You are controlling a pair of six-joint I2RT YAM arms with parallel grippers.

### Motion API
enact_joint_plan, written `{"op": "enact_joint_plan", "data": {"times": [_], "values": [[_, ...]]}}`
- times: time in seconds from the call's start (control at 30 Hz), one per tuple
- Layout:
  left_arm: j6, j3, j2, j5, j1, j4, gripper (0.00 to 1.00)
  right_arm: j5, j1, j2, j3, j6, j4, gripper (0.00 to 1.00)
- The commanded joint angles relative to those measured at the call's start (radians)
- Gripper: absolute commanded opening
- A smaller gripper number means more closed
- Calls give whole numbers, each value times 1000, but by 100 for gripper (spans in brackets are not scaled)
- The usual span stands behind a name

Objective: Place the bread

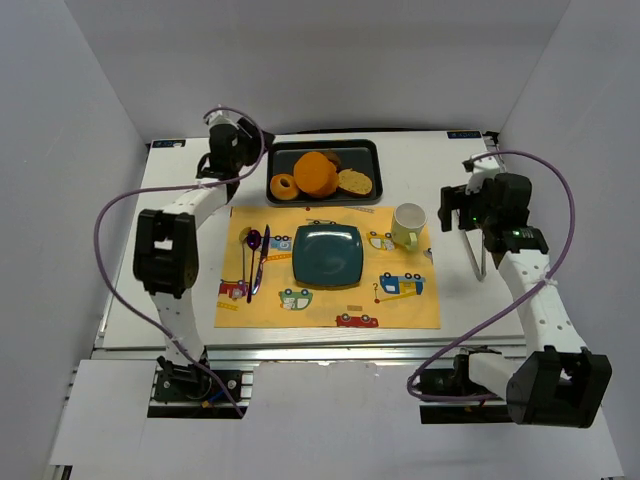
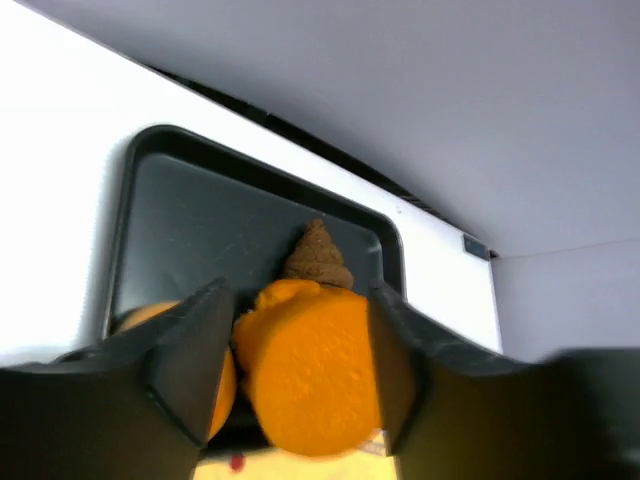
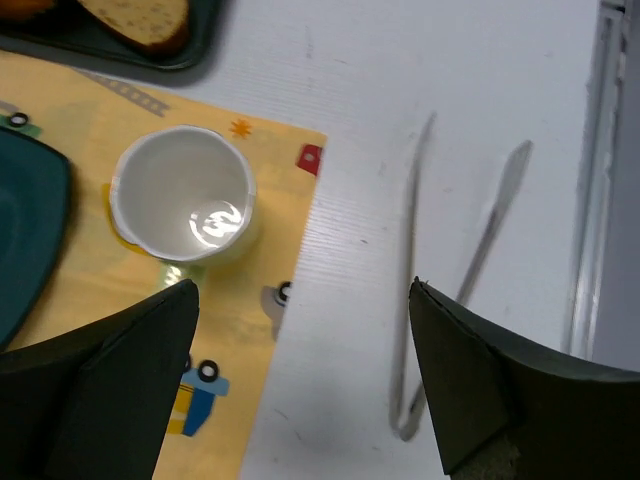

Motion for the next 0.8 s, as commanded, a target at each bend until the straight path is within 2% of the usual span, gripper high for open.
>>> {"op": "enact_joint_plan", "data": {"times": [0.0, 0.03, 0.07, 0.13, 0.17, 0.2, 0.23, 0.27, 0.3, 0.33, 0.37, 0.4, 0.5, 0.77], "values": [[153, -87, -264, 31, 11, -69, 32, -59, -110, -1, -19, -143, -63, 89], [174, -132, -299, 35, 11, -90, 11, -49, -123, 11, -28, -218, -93, 83], [196, -171, -336, 39, 11, -113, 0, -71, -162, 23, -41, -244, -106, 74], [216, -300, -461, 51, 11, -123, 1, -129, -231, 67, -52, -268, -139, 53], [222, -379, -505, 55, 11, -126, 7, -137, -252, 81, -63, -283, -145, 45], [225, -429, -569, 55, 11, -135, 20, -135, -266, 99, -78, -298, -140, 44], [229, -500, -634, 47, 11, -146, 36, -126, -269, 118, -88, -318, -131, 48], [226, -569, -679, 36, 11, -156, 52, -120, -269, 134, -97, -336, -126, 56], [219, -614, -723, 26, 11, -158, 64, -114, -269, 164, -104, -343, -117, 66], [214, -656, -786, 17, 11, -159, 69, -103, -269, 198, -105, -339, -95, 78], [206, -709, -847, 8, 10, -166, 71, -79, -268, 246, -98, -318, -75, 87], [199, -756, -886, -3, 9, -180, 73, -51, -269, 291, -82, -294, -69, 89], [191, -843, -1027, -33, 11, -236, 74, -12, -271, 436, 3, -256, -47, 89], [148, -956, -1176, -59, 11, -292, 74, 31, -271, 695, 182, -226, 12, 87]]}}
